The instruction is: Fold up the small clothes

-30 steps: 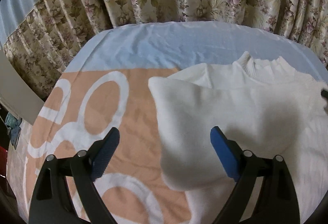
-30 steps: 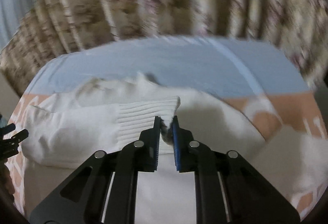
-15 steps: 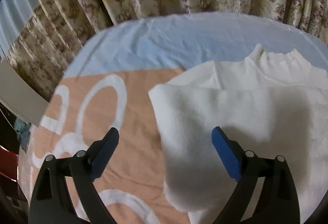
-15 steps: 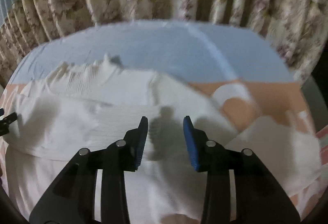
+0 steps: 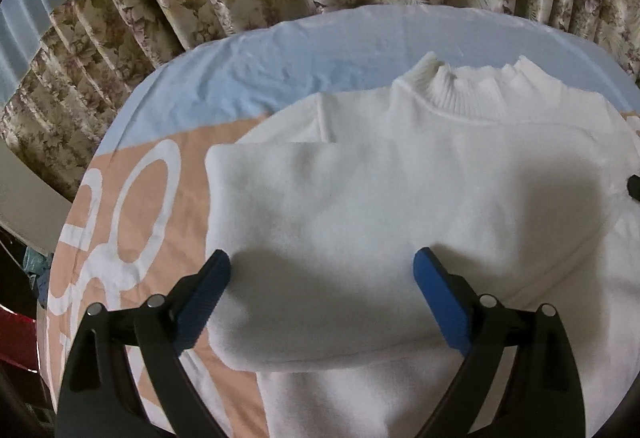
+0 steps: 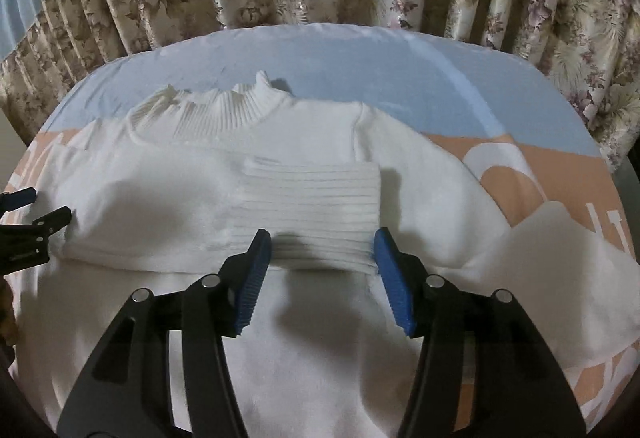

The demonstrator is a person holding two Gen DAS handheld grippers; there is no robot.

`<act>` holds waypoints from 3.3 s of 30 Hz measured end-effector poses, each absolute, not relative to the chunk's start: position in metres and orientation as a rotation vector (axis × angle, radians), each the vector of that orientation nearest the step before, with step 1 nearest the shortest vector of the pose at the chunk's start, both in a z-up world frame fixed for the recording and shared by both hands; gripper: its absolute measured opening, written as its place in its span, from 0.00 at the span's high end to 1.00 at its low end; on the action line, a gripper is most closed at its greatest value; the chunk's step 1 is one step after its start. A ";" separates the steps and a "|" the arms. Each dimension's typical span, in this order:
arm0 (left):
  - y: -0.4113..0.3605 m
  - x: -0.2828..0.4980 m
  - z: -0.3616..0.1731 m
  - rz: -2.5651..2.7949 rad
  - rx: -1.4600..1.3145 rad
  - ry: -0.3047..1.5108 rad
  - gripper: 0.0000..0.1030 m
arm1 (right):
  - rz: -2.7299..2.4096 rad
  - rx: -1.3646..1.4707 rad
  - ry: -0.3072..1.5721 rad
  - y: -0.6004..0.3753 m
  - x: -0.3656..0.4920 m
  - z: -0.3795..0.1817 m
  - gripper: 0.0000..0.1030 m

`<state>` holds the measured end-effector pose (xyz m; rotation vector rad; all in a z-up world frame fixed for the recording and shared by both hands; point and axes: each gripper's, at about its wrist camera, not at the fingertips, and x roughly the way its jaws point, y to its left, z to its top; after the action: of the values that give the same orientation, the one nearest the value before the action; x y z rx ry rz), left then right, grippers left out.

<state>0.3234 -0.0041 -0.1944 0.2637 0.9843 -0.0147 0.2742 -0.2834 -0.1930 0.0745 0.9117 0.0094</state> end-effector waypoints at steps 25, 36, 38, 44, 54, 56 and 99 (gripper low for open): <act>-0.183 0.308 -0.149 -0.293 0.347 0.863 0.09 | -0.609 1.035 0.622 -0.611 0.067 -0.198 0.33; -0.172 0.312 -0.147 -0.259 0.371 0.854 0.09 | -0.635 1.124 0.625 -0.626 0.078 -0.224 0.60; -0.164 0.313 -0.148 -0.245 0.363 0.860 0.09 | -0.659 1.056 0.641 -0.626 0.084 -0.223 0.83; -0.146 0.315 -0.156 -0.224 0.348 0.884 0.09 | -0.686 0.881 0.639 -0.603 0.092 -0.204 0.92; -0.107 0.315 -0.164 -0.185 0.310 0.912 0.09 | -0.369 0.626 0.629 -0.494 0.165 -0.152 0.92; -0.095 0.313 -0.165 -0.167 0.306 0.915 0.09 | -0.274 0.574 0.653 -0.461 0.188 -0.148 0.92; -0.157 0.302 -0.193 -0.460 0.228 1.022 0.48 | -0.113 0.384 0.801 -0.383 0.225 -0.163 0.48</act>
<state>0.3024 -0.1570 -0.1927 0.2280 1.0215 -0.4599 0.2250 -0.3832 -0.1634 0.3843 0.8007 -0.1131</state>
